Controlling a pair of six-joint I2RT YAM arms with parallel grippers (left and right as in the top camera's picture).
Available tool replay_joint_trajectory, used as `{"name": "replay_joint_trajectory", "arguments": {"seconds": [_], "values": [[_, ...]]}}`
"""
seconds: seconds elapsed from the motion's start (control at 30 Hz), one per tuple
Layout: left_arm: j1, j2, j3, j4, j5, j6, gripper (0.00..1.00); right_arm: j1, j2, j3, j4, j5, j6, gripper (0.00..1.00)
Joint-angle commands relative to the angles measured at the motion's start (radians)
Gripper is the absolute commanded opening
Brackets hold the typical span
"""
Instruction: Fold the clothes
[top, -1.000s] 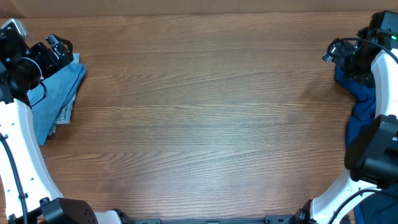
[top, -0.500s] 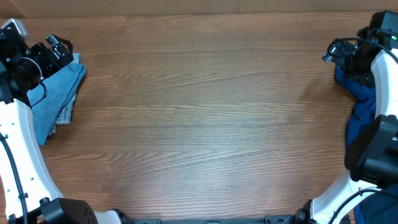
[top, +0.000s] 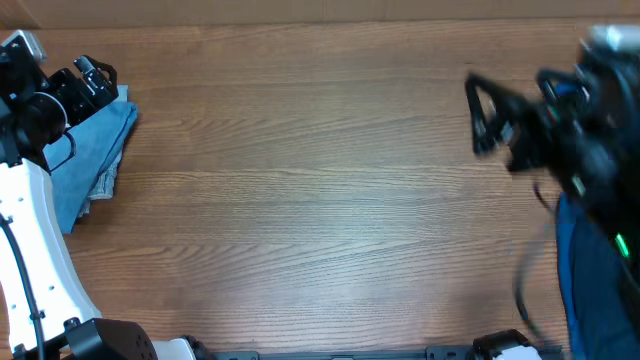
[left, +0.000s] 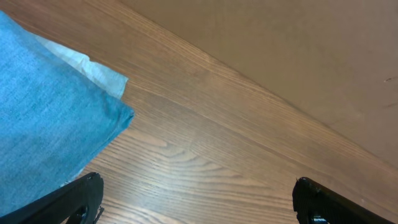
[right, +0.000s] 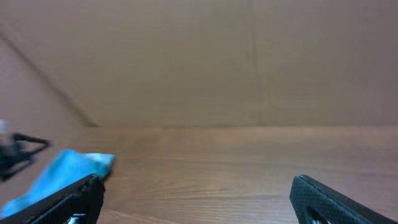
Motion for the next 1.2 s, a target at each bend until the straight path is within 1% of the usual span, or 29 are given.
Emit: {"name": "replay_joint_trajectory", "arguments": {"seconds": [0.0, 0.1, 0.17, 0.23, 0.3, 0.33, 0.37, 0.47, 0.5, 0.6, 0.63, 0.73, 0.93, 1.07, 1.17], "values": [[-0.002, -0.002, -0.002, 0.001, 0.011, -0.003, 1.00, 0.022, -0.217, -0.063, -0.068, -0.017, 0.006, 1.00], [-0.002, -0.002, -0.002, 0.000, 0.011, -0.003, 1.00, 0.018, -0.402, -0.180, -0.055, -0.017, 0.006, 1.00], [-0.002, -0.002, -0.002, 0.000, 0.011, -0.003, 1.00, 0.018, -0.546, -0.295, -0.057, -0.017, 0.006, 1.00], [-0.002, -0.002, -0.002, 0.000, 0.011, -0.003, 1.00, 0.018, -0.652, -0.422, -0.052, -0.017, 0.006, 1.00], [-0.002, -0.002, -0.002, 0.000, 0.011, -0.003, 1.00, 0.010, -0.715, -0.528, -0.048, -0.016, 0.005, 1.00], [-0.002, -0.002, -0.002, 0.000, 0.011, -0.003, 1.00, 0.003, -0.755, -0.617, -0.015, -0.014, 0.005, 1.00], [-0.002, -0.002, -0.002, 0.000, 0.011, -0.003, 1.00, -0.002, -0.785, -0.696, 0.034, -0.013, 0.005, 1.00], [-0.002, -0.002, -0.002, 0.000, 0.011, -0.003, 1.00, -0.003, -0.869, -0.954, 0.270, -0.013, 0.005, 1.00], [-0.002, -0.002, -0.002, 0.000, 0.011, -0.003, 1.00, -0.004, -0.902, -1.059, 0.380, -0.011, 0.005, 1.00], [-0.002, -0.002, -0.002, 0.000, 0.011, -0.003, 1.00, -0.004, -0.979, -1.298, 0.647, 0.022, 0.005, 1.00], [-0.002, -0.002, -0.002, 0.000, 0.011, -0.003, 1.00, -0.005, -1.004, -1.367, 0.730, 0.029, 0.005, 1.00], [-0.002, -0.002, -0.002, 0.001, 0.011, -0.003, 1.00, -0.032, -1.045, -1.519, 0.912, 0.029, 0.005, 1.00], [-0.002, -0.002, -0.002, 0.000, 0.011, -0.003, 1.00, -0.108, -1.045, -1.628, 1.086, 0.029, 0.005, 1.00], [-0.002, -0.002, -0.002, 0.000, 0.011, -0.003, 1.00, -0.141, -1.045, -1.644, 1.108, 0.036, 0.005, 1.00], [-0.002, -0.002, -0.002, 0.000, 0.011, -0.003, 1.00, -0.145, -1.045, -1.664, 1.182, 0.041, 0.005, 1.00]]}}
